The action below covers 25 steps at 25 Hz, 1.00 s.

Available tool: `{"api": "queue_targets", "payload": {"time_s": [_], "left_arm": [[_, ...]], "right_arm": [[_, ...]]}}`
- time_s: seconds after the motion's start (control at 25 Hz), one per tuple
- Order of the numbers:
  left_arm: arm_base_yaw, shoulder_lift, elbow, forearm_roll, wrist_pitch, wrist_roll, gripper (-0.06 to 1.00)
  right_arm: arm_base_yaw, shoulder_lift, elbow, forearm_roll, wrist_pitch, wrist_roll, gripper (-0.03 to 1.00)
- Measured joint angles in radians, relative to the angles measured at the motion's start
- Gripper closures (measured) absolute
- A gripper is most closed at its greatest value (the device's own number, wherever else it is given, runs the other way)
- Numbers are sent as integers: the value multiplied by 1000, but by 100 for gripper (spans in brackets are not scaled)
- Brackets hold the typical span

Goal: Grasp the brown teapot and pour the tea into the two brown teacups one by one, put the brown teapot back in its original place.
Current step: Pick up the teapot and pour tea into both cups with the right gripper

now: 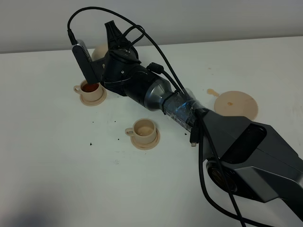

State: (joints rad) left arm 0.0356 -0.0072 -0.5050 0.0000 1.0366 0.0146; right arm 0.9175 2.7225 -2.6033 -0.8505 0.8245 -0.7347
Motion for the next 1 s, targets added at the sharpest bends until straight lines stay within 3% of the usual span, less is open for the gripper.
{"api": "queue_targets", "payload": {"time_s": [0.36,0.64,1.0], "left_arm": [[0,0,0,0,0,0,57],[0,0,0,0,0,0,57],[0,0,0,0,0,0,57]], "right_arm": [[-1,0,0,97,54,12,85],[-23,-7,0,172,154,12,85],[-52,-58,0,336,271,-66,85]]}}
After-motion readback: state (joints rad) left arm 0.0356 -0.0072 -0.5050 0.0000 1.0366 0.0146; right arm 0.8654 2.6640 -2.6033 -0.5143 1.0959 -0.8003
